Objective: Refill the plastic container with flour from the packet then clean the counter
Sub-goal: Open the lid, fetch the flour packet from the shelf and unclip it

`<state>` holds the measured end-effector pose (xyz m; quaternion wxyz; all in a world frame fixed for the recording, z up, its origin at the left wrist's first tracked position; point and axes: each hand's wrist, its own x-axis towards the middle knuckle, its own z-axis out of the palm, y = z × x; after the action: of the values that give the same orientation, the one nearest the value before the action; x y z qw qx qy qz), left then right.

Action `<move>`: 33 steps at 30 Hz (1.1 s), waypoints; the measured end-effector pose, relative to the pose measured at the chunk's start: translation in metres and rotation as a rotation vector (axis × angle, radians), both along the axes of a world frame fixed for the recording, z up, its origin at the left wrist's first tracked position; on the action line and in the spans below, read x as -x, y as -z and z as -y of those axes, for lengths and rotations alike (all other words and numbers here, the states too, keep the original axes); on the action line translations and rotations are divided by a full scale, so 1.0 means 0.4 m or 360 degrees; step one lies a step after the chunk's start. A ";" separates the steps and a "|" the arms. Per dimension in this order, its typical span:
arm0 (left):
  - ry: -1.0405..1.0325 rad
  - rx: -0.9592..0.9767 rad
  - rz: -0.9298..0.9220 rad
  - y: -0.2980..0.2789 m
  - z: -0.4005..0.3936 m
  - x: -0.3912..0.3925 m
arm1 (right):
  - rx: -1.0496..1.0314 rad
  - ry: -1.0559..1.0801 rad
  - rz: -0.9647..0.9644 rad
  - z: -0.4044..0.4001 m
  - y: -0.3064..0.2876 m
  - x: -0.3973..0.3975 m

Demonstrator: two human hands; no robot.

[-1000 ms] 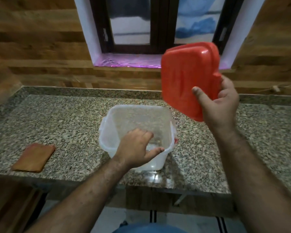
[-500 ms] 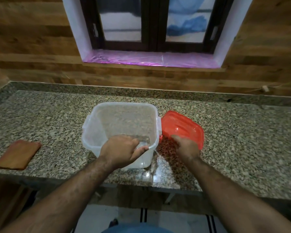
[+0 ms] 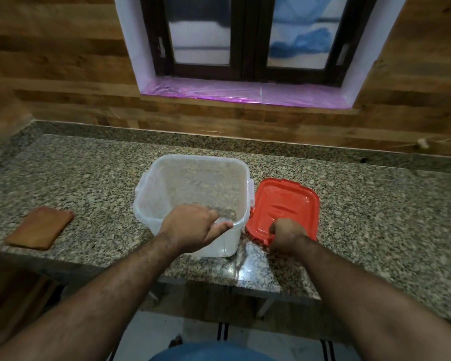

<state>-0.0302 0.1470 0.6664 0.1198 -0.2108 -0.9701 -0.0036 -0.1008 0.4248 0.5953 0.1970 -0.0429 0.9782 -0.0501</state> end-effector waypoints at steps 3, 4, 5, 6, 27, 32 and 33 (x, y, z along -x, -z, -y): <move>-0.0025 -0.0162 -0.0054 -0.016 0.016 0.001 | 0.0138 0.0142 -0.0225 0.032 -0.098 0.090; -0.0069 -0.0199 -0.0087 -0.030 0.028 0.004 | 0.0171 0.0165 -0.0312 0.053 -0.143 0.118; -0.0124 -0.0236 -0.0127 -0.047 0.045 0.011 | 0.0212 0.0166 -0.0404 0.079 -0.190 0.146; -0.0182 -0.0283 -0.0169 -0.068 0.065 0.020 | 0.0255 0.0155 -0.0493 0.110 -0.242 0.170; -0.1137 -0.0620 -0.0984 -0.838 1.188 0.207 | 0.0618 -0.0939 -0.1508 1.447 -1.091 0.449; -0.1304 -0.0654 -0.1196 -1.034 1.538 0.242 | 0.0644 -0.1129 -0.1609 1.841 -1.302 0.537; -0.1333 -0.0664 -0.1246 -1.073 1.609 0.250 | 0.0662 -0.1151 -0.1687 1.913 -1.346 0.554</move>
<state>-0.1304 -0.4968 1.0956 0.4976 0.2310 -0.8333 -0.0684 -0.3223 -0.3405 1.1338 -0.3177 -0.4236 0.8366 -0.1406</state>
